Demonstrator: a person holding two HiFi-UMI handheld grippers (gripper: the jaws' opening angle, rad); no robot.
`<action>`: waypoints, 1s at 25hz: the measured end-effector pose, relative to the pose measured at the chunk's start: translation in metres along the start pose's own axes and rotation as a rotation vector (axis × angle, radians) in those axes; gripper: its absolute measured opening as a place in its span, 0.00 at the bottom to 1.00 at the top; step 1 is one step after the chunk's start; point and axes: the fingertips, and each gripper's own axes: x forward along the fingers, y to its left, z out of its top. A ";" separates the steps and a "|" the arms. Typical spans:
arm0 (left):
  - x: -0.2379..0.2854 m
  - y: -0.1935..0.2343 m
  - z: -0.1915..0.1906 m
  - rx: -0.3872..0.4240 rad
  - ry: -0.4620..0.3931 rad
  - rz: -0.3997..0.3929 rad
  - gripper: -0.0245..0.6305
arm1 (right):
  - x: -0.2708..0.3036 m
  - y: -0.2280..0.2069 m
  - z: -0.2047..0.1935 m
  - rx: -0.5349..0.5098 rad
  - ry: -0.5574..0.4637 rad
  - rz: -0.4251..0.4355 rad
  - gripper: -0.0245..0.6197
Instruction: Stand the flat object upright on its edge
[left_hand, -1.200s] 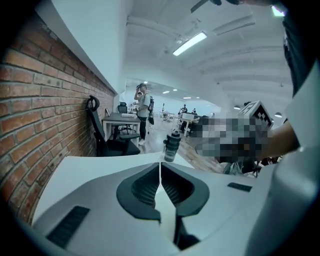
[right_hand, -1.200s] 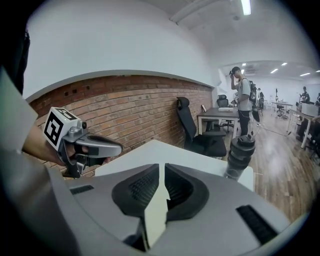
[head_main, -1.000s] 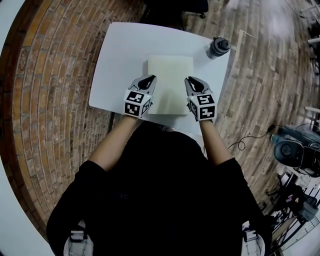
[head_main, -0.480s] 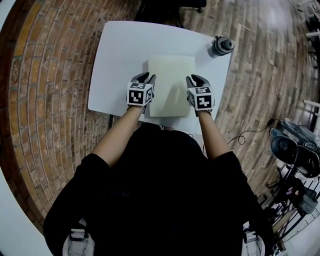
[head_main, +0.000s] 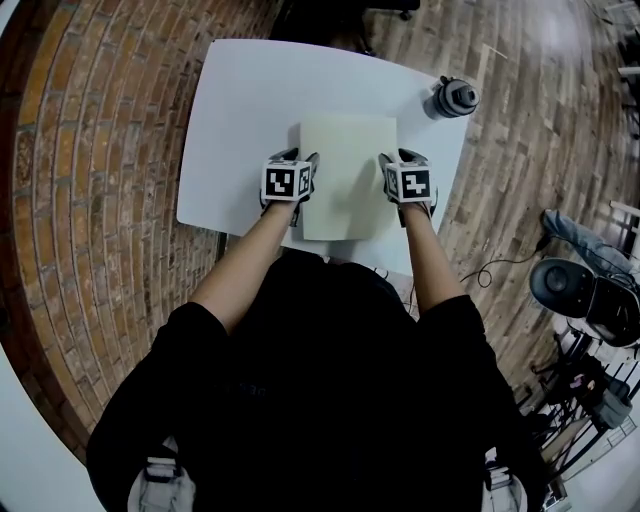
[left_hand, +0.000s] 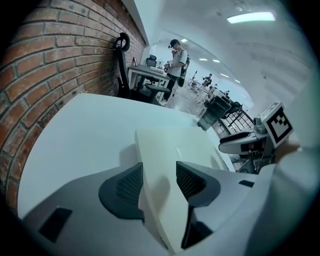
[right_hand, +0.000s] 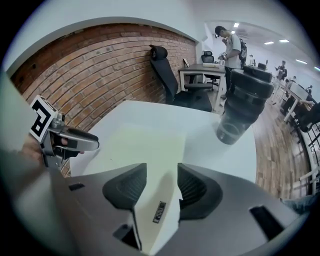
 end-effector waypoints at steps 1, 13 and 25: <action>0.003 0.001 -0.001 -0.010 0.009 0.002 0.37 | 0.004 -0.002 -0.002 0.006 0.015 -0.001 0.36; 0.023 0.007 -0.004 -0.077 0.059 0.009 0.38 | 0.035 -0.008 -0.017 0.119 0.134 0.092 0.46; 0.030 0.009 -0.009 -0.093 0.095 -0.002 0.40 | 0.040 -0.004 -0.019 0.154 0.155 0.132 0.45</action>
